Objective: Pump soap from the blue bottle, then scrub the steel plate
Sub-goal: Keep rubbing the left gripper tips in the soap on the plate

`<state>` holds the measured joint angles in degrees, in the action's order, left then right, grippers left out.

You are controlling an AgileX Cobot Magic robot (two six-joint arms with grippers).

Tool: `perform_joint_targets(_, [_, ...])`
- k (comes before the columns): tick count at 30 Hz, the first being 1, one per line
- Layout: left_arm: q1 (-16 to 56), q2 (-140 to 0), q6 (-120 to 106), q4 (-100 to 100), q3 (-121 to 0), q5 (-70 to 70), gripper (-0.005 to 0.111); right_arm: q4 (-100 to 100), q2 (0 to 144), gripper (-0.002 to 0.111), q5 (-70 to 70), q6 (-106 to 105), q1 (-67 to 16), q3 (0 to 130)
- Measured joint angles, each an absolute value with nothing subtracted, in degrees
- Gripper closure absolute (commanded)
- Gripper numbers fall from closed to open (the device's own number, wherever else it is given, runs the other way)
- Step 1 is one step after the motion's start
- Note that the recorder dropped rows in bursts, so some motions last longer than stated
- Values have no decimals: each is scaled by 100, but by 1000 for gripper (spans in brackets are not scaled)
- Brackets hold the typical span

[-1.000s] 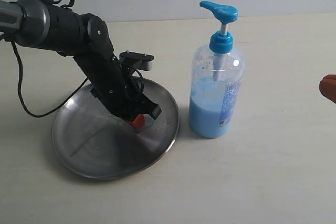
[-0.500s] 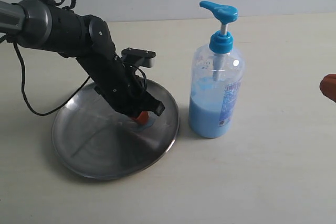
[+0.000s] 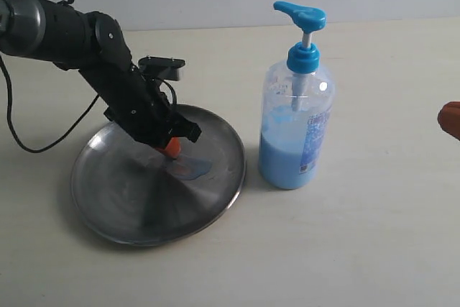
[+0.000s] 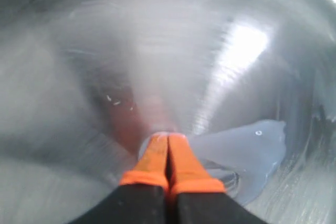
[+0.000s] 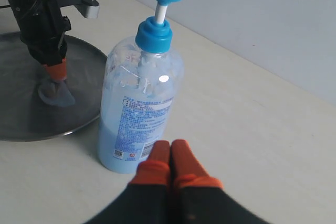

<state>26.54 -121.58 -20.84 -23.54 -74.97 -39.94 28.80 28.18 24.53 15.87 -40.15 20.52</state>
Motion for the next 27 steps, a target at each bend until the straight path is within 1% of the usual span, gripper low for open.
perform_joint_targets(6, [2654, -12163, -2084, -2548, -7497, -4018, 107, 2880, 2818, 108, 2453, 1587, -4015, 2052])
perform_joint_targets(19, [3153, -12163, -2084, -2597, -7497, -4039, 107, 2880, 2818, 108, 2453, 1587, -4015, 2052])
perform_joint_targets(27, [3214, -12163, -2182, -2498, -7497, -4039, 107, 2880, 2818, 108, 2453, 1587, -4015, 2052])
